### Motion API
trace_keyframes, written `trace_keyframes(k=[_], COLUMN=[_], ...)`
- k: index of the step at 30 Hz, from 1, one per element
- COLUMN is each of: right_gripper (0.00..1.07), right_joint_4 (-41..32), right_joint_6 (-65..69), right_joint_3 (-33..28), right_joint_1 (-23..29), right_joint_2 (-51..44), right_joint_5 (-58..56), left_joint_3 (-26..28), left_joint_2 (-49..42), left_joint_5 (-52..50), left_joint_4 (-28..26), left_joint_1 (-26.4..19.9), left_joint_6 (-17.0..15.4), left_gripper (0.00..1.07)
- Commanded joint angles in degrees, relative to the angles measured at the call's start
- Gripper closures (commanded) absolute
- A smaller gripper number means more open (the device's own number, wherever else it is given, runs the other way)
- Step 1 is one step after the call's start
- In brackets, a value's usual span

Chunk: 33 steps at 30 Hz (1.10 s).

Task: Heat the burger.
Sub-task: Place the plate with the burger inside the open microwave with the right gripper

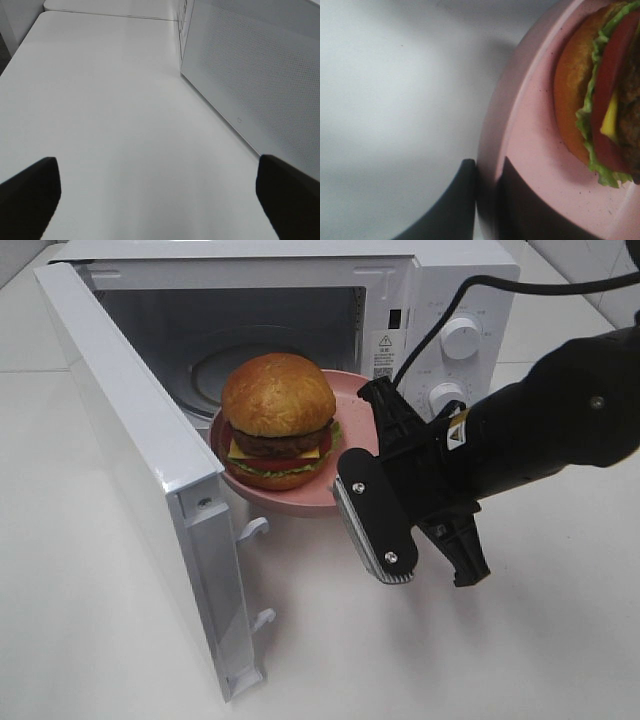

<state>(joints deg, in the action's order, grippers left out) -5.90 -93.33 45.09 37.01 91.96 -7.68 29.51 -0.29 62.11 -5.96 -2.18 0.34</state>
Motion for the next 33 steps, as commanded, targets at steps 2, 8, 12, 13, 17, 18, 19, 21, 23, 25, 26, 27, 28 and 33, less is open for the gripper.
trace_keyframes(k=[2, 8, 12, 13, 17, 18, 19, 21, 23, 25, 26, 27, 28, 33], right_gripper=[1.07, 1.07, 1.07, 1.07, 1.07, 1.07, 1.07, 1.07, 1.07, 1.07, 1.07, 1.07, 1.07, 1.07], right_joint_4=[-1.95, -4.47, -5.33, -5.33, -4.18, -4.18, -4.18, -4.18, -4.07, -2.64, -2.64, -2.23, -2.23, -2.23], right_joint_6=[-2.92, -6.25, -7.79, -7.79, -7.73, -7.73, -7.73, -7.73, -7.85, -8.31, -8.31, -9.05, -9.34, -9.45], right_joint_3=[3.95, 8.25, 10.49, 10.49, 13.41, 13.41, 14.61, 15.70, 16.16, 16.79, 16.79, 16.96, 16.96, 17.48], right_joint_1=[-2.06, -2.58, -2.58, -2.58, -2.58, -2.58, -2.58, -2.58, -2.58, -2.52, -2.52, -2.41, -2.41, -2.41], right_joint_2=[2.64, 6.53, 8.54, 8.54, 11.12, 11.12, 11.92, 12.72, 12.95, 13.64, 13.64, 14.09, 14.67, 15.13], right_joint_5=[3.84, 3.61, 3.67, 3.67, 3.84, 3.84, 3.78, 3.84, 3.95, 4.41, 4.41, 4.53, 4.81, 4.81], left_joint_3=[-0.06, -0.06, -0.06, -0.06, -0.06, -0.06, -0.06, -0.06, -0.06, -0.06, -0.06, -0.06, -0.06, -0.06], left_joint_2=[-0.74, -0.74, -0.74, -0.74, -0.74, -0.74, -0.74, -0.74, -0.74, -0.74, -0.74, -0.74, -0.74, -0.74], left_joint_5=[-1.03, -1.03, -1.03, -1.03, -1.03, -1.03, -1.03, -1.03, -1.03, -1.03, -1.03, -1.03, -1.03, -1.03], left_joint_4=[-0.17, -0.17, -0.17, -0.17, -0.17, -0.17, -0.17, -0.17, -0.17, -0.17, -0.17, -0.17, -0.17, -0.17], left_joint_1=[0.06, 0.06, 0.06, 0.06, 0.06, 0.06, 0.06, 0.06, 0.06, 0.06, 0.06, 0.06, 0.06, 0.06], left_joint_6=[-0.06, -0.06, -0.06, -0.06, -0.06, -0.06, -0.06, -0.06, -0.06, -0.06, -0.06, -0.06, -0.06, -0.06], left_gripper=[0.09, 0.09, 0.09, 0.09, 0.09, 0.09, 0.09, 0.09, 0.09, 0.09, 0.09, 0.09, 0.09, 0.09])
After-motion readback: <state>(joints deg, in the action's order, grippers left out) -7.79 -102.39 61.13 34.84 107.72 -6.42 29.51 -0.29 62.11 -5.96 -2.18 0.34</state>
